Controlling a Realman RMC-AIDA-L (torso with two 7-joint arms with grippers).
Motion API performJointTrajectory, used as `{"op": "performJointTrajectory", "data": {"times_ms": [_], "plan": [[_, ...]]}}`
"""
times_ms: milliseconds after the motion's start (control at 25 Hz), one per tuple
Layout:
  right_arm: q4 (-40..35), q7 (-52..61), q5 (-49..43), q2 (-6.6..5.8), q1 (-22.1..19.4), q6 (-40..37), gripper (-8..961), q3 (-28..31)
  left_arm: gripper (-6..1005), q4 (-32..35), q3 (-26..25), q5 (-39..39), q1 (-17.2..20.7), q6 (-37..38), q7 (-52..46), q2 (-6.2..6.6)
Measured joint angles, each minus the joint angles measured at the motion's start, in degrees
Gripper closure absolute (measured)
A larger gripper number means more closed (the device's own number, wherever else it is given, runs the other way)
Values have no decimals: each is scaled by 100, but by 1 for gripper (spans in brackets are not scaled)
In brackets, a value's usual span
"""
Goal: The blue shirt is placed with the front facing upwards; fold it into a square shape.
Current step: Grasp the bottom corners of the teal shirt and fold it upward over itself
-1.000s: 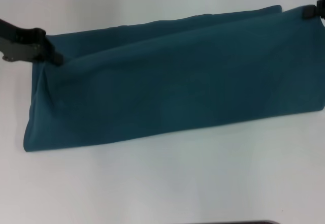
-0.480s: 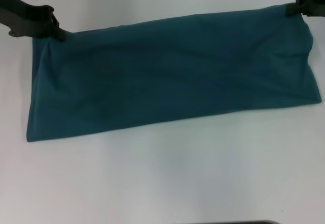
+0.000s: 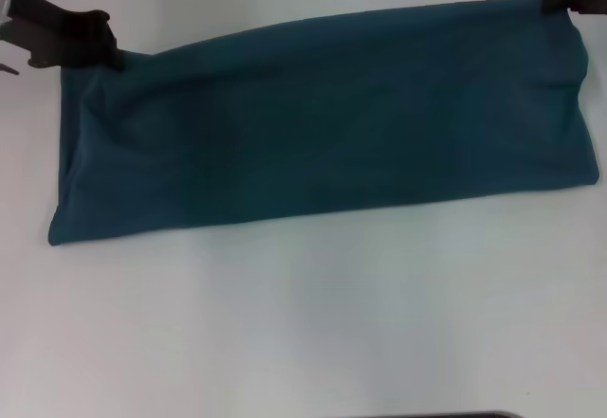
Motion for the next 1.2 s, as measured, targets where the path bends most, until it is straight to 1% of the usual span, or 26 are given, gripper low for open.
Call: {"op": "performJointTrajectory", "data": {"times_ms": [200, 560, 760, 840, 920, 1160, 1200], "plan": [[81, 0, -20, 3, 67, 231, 856, -67, 976, 73, 7, 18, -23, -143, 18, -22], [143, 15, -28, 69, 232, 434, 821, -241, 976, 76, 5, 71, -36, -295, 3, -48], [160, 17, -36, 72, 278, 437, 801, -303, 975, 68, -20, 110, -4, -418, -155, -52], [163, 17, -36, 54, 283, 447, 793, -312, 975, 27, -15, 133, 44, -488, -294, -55], [168, 23, -36, 21, 283, 468, 785, -320, 919, 11, -21, 151, 81, -539, -337, -60], [209, 72, -61, -74, 319, 549, 762, -334, 824, 9, -50, 158, 156, -568, -380, -65], [211, 89, -97, -88, 338, 566, 742, -335, 808, 6, -60, 158, 170, -564, -398, -64]]}}
